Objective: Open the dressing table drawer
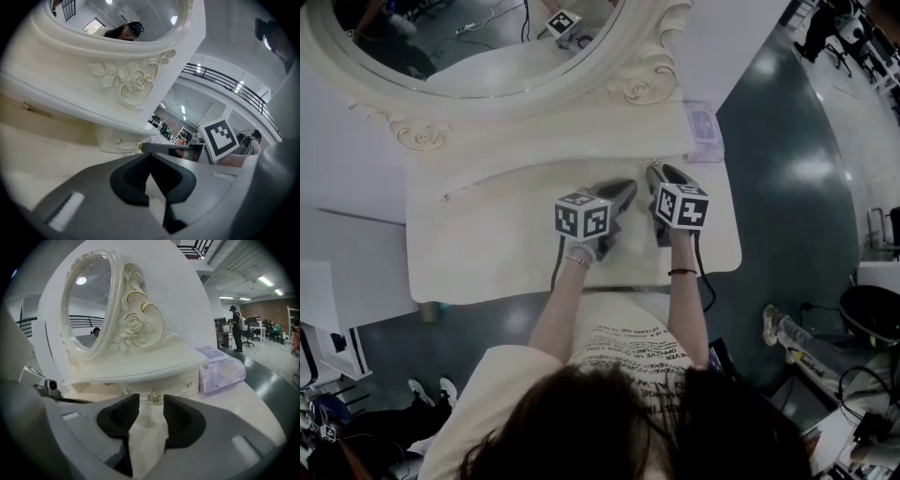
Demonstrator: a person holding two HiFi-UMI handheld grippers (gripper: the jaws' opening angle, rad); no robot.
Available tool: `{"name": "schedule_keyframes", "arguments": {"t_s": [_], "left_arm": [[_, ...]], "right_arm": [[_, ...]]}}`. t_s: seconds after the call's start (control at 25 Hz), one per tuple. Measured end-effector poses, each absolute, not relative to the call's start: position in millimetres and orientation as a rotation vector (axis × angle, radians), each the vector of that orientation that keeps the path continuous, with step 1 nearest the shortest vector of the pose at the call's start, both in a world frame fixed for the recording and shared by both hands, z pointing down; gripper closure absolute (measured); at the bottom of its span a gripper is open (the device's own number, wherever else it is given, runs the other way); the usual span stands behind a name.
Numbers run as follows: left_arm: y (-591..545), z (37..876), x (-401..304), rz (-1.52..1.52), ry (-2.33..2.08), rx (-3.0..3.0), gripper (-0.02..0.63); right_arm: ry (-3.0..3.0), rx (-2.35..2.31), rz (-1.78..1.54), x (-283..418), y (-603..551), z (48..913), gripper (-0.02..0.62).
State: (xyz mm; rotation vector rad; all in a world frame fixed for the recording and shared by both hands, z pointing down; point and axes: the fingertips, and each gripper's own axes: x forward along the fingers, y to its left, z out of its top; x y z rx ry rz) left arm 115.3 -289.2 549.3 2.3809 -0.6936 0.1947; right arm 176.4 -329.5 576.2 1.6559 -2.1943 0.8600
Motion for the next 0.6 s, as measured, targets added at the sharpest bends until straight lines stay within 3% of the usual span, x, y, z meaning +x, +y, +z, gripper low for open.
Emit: {"name": "schedule_keyframes", "arguments": {"t_s": [0.6], "left_arm": [[-298.4,556.5,110.9,0.198,-0.746,2.352,0.606]], "right_arm": [[-2.167,1.604,0.875,172.3,-347.4,587.8,0.440]]}}
